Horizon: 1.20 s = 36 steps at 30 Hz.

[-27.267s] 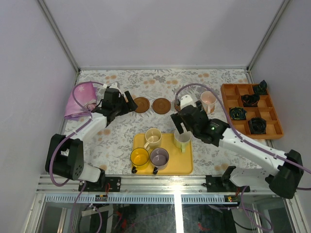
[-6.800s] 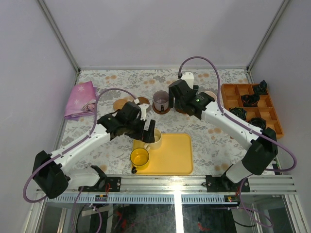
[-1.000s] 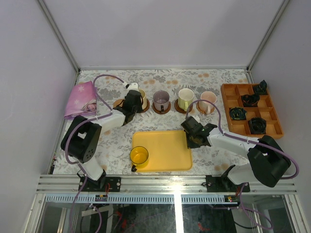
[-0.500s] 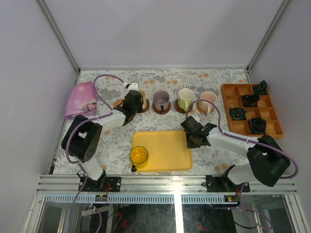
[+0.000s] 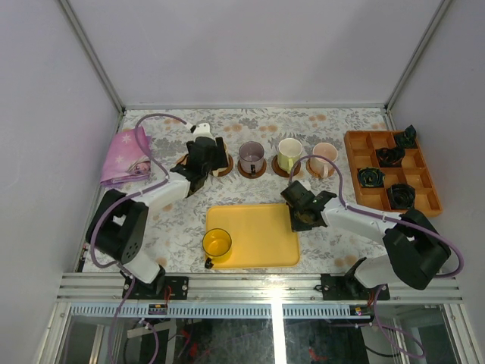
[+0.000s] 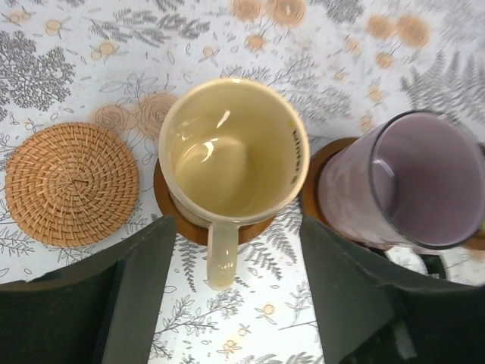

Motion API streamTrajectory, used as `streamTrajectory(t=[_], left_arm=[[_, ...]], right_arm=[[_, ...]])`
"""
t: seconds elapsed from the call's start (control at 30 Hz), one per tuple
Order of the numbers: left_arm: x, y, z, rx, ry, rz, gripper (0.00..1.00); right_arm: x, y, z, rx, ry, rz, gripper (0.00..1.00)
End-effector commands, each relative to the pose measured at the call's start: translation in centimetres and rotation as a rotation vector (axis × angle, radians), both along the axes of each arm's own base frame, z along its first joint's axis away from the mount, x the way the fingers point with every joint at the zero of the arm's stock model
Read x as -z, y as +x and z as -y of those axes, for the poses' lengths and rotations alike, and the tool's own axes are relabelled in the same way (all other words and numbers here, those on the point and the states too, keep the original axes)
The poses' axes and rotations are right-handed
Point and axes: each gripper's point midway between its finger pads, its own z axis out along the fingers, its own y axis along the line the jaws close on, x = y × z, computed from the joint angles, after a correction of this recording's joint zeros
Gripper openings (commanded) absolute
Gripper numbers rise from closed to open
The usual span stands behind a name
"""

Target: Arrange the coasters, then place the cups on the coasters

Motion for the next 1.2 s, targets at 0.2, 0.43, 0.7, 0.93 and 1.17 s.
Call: streamTrajectory(t=[0.2,0.43,0.7,0.93,1.17], left_arm=[[-8.3,-2.9,-1.4,-0.014,-0.086,0.096,0.87],[-9.4,-9.6,-2.1,0.089,-0.095,-0.028,0.92],[-8.3,-18.8,-1.0,0.219,-0.218,-0.251,0.92],[-9.4,-24.5,-0.6,0.238,-0.307,-0.364,0.95],[-7.9,-29.2,-0.6,0.252,-0.386,-0.493,0.92]], right_arm=[[-0.6,-0.9,0.5,-0.018,-0.044,-0.044,0.06],[-3.6,1.4,0.0,-0.048,-0.068,0.035,0.24],[-4.8,1.9,-0.6,-0.068,-0.051,0.051,0.30],[-6.0,3.0,-1.6,-0.096,-0.039,0.081,0.33],[-7.2,4.4,-3.2,-0.142,-0.010,0.107,0.34]])
